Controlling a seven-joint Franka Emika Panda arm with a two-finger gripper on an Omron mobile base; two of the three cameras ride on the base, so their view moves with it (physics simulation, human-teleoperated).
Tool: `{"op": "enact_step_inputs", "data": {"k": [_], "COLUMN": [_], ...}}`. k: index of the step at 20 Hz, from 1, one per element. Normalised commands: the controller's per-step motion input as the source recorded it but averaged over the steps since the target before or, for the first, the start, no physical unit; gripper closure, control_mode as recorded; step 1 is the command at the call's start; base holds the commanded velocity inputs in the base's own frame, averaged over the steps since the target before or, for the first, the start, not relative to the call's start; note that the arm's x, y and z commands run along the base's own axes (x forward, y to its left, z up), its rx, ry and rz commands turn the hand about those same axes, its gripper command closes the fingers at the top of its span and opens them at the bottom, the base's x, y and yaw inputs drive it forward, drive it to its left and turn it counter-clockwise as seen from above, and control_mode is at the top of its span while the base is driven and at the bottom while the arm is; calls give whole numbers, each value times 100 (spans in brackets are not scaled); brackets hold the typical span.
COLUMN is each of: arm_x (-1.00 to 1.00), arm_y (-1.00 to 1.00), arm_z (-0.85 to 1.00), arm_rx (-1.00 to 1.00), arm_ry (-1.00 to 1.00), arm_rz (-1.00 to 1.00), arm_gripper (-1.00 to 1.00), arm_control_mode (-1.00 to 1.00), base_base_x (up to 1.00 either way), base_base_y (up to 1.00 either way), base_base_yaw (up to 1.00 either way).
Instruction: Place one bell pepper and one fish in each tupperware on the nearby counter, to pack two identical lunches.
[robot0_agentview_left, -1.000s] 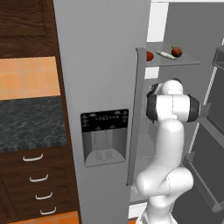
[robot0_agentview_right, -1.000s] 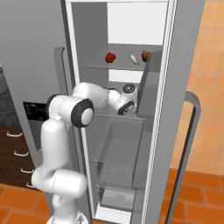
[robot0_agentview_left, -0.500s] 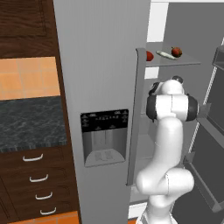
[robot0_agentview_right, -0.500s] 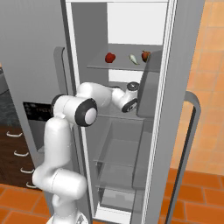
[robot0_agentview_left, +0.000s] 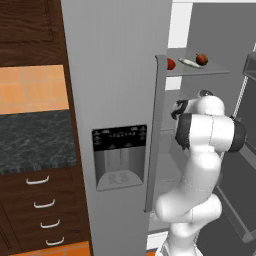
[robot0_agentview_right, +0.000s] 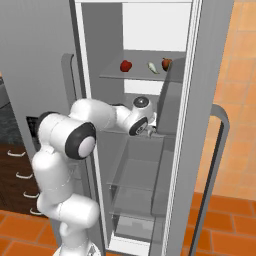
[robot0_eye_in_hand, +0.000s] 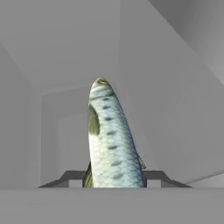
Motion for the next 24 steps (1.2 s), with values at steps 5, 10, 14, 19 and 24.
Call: {"op": "enact_step_inputs", "data": {"k": [5,10,14,19,24], "arm_x": [-100,-100,-100,-97,-84], "arm_y": [23,15,46,54,45], "arm_z": [56,62,34,21,30], "arm_rx": [0,0,0,0,0], "arm_ry": [0,2,0,0,0], "arm_rz": [11,16,8,3,7], "arm_gripper": [100,100,100,100,100], "arm_control_mode": [-100,-100,-100,-100,-100], "base_base_x": [0,0,0,0,0], "base_base_y": [0,0,0,0,0], "base_base_yaw": [0,0,0,0,0]}}
